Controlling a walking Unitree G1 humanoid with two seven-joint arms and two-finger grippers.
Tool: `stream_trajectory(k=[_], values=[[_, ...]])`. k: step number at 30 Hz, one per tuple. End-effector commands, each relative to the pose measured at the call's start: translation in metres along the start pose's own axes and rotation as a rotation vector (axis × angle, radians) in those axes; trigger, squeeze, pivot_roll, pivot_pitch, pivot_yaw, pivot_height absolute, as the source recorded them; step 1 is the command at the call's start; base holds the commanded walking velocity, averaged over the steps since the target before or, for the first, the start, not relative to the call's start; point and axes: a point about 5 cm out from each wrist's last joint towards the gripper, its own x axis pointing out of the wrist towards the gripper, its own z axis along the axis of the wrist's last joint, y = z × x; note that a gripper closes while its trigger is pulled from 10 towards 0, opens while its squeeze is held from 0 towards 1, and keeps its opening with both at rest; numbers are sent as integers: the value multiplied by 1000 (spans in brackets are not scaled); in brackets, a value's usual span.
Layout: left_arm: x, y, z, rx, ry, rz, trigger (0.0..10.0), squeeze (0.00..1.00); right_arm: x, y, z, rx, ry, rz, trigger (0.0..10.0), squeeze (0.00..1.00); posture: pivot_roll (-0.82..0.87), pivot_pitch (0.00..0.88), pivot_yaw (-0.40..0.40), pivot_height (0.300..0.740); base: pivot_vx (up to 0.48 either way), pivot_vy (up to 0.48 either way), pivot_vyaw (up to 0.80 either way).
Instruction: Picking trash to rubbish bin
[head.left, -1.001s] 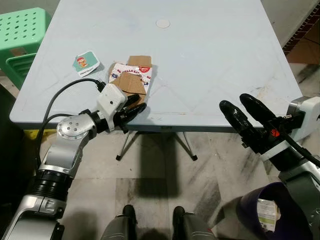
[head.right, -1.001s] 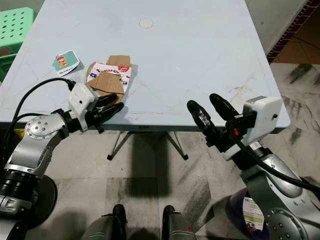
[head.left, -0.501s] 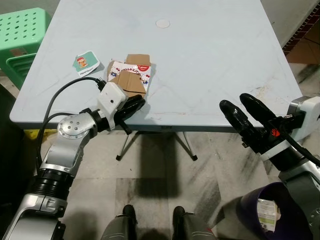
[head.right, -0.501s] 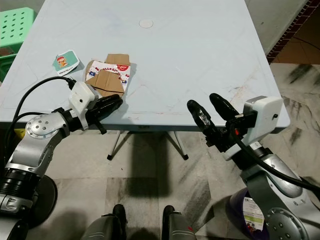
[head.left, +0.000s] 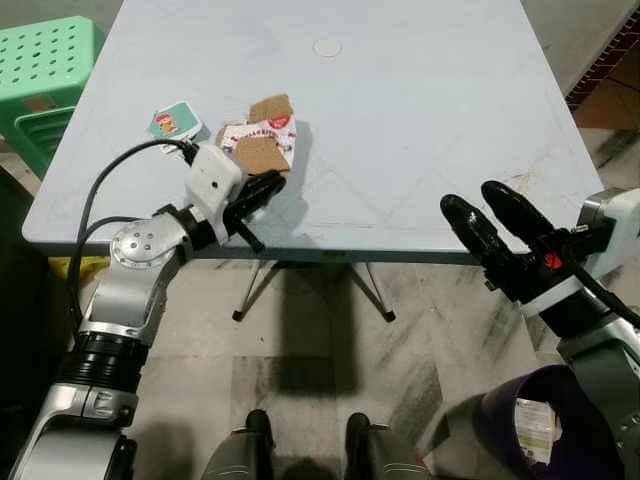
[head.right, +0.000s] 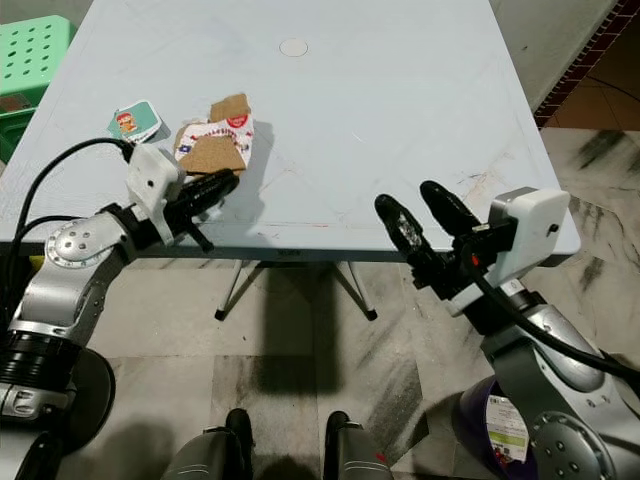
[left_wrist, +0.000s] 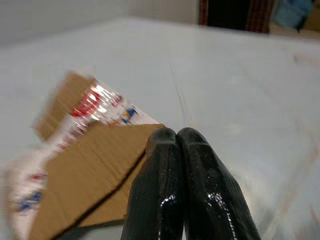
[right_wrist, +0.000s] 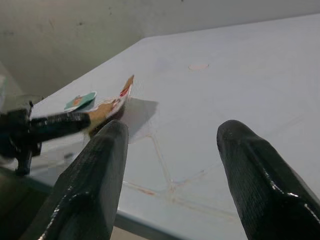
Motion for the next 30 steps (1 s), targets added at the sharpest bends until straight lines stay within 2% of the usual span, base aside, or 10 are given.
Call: stream_trajectory(k=[1, 8, 18, 19, 20, 21, 26, 27, 30], values=[[3, 0, 17, 13, -57, 12, 0, 0, -1, 0, -1, -3, -1, 2, 10000, 0, -137, 333, -21, 740, 0, 0, 0], [6, 3, 40, -3, -136, 63, 0, 0, 2, 0, -2, 1, -8, 7, 10000, 0, -124, 325, -21, 740, 0, 0, 0], [3, 1, 52, -98, -184, 159, 0, 0, 6, -1, -7, 9, -14, 8, 10000, 0, -108, 308, -19, 740, 0, 0, 0], [3, 0, 53, -110, -186, 160, 2980, 0, 6, -1, -7, 11, -15, 9, 10000, 0, -106, 304, -19, 740, 0, 0, 0], [3, 0, 53, -110, -186, 160, 2980, 0, 6, -1, -7, 11, -15, 9, 10000, 0, -106, 304, -19, 740, 0, 0, 0], [3, -2, 54, -129, -183, 166, 10000, 0, 7, -1, -8, 12, -16, 9, 10000, 0, -102, 300, -20, 740, 0, 0, 0], [1, -8, 53, -178, -175, 171, 10000, 0, 9, -2, -11, 17, -21, 11, 10000, 0, -93, 287, -20, 740, 0, 0, 0], [0, -6, 51, -220, -168, 192, 10000, 0, 11, -3, -11, 16, -24, 8, 10000, 0, -90, 284, -20, 740, 0, 0, 0], [0, -4, 48, -246, -163, 214, 10000, 0, 11, -4, -13, 17, -25, 5, 10000, 0, -85, 275, -21, 740, 0, 0, 0]])
